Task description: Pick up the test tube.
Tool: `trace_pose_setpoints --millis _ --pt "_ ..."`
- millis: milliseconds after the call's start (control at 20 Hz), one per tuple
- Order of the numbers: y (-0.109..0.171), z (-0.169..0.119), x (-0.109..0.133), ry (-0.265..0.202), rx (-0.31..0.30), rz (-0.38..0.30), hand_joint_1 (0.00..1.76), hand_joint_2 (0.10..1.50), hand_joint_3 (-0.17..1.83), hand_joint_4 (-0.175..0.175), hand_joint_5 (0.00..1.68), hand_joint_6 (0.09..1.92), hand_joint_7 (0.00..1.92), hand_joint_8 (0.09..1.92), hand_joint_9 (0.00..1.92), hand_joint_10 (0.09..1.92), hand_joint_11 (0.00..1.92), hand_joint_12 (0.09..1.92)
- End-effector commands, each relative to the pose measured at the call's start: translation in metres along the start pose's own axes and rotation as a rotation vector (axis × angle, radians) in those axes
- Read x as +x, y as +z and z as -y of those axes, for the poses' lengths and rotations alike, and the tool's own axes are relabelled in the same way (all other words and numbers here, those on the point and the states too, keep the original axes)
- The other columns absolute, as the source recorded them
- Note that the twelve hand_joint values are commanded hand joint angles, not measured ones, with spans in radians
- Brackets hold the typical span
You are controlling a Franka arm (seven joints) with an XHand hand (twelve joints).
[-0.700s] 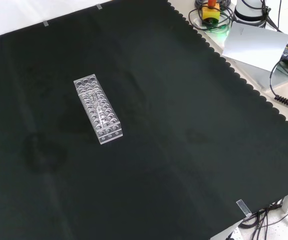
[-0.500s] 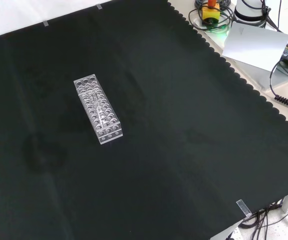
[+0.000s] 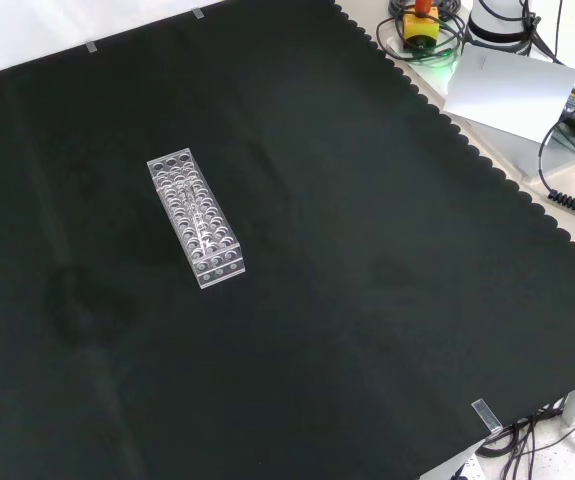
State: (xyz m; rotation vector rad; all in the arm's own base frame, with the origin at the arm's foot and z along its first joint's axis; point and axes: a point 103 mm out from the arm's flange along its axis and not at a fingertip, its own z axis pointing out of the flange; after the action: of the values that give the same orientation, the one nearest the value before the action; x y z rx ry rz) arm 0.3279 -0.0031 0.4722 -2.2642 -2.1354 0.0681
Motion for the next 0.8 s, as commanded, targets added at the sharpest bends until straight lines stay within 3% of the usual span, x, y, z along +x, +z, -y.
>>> trace_pose_setpoints --millis 50,300,800 --pt "0.010 -0.055 0.010 -0.105 0.024 0.006 0.52 0.86 0.21 -0.035 0.07 0.09 0.00 0.60 0.00 0.60 0.00 1.40" --pt "0.024 -0.098 0.017 -0.147 0.080 0.009 0.54 0.86 0.20 -0.046 0.13 0.09 0.06 0.76 0.00 0.84 0.00 1.50" --pt "0.074 -0.163 0.032 -0.233 0.150 0.016 0.58 0.87 0.20 -0.066 0.21 0.09 0.18 0.84 0.07 0.96 0.00 1.58"
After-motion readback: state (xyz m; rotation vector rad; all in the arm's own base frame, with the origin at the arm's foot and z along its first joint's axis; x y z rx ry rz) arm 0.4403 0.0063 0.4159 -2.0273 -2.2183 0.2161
